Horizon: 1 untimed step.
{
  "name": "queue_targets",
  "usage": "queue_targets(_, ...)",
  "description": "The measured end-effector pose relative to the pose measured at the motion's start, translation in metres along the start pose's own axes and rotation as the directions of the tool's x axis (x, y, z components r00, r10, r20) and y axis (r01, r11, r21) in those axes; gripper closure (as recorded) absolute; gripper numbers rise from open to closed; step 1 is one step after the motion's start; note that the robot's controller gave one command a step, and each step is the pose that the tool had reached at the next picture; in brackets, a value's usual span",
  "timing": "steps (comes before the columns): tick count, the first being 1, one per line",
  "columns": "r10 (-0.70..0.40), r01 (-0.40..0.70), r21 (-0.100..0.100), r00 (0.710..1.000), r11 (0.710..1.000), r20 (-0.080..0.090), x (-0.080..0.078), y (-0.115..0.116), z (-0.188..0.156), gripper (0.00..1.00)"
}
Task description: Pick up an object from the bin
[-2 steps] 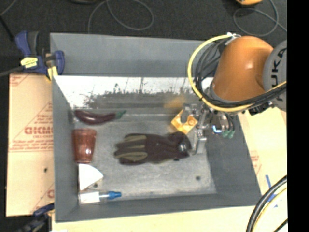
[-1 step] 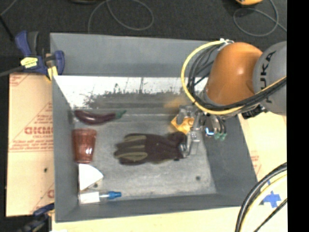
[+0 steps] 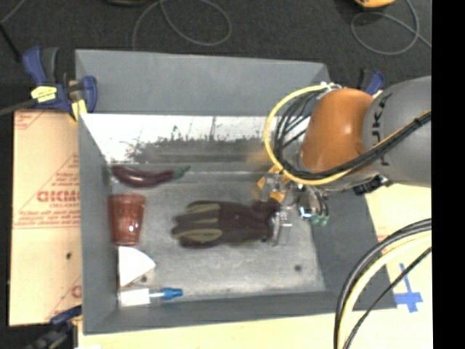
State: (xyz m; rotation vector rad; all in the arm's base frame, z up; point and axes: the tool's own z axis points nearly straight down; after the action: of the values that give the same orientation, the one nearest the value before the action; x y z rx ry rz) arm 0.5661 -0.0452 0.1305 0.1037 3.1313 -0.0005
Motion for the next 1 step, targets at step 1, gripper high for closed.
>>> queue_targets(1,-0.024,0.024,0.001,1.0,1.0,0.012,-0.0319,0.0162,0.059,1.0)
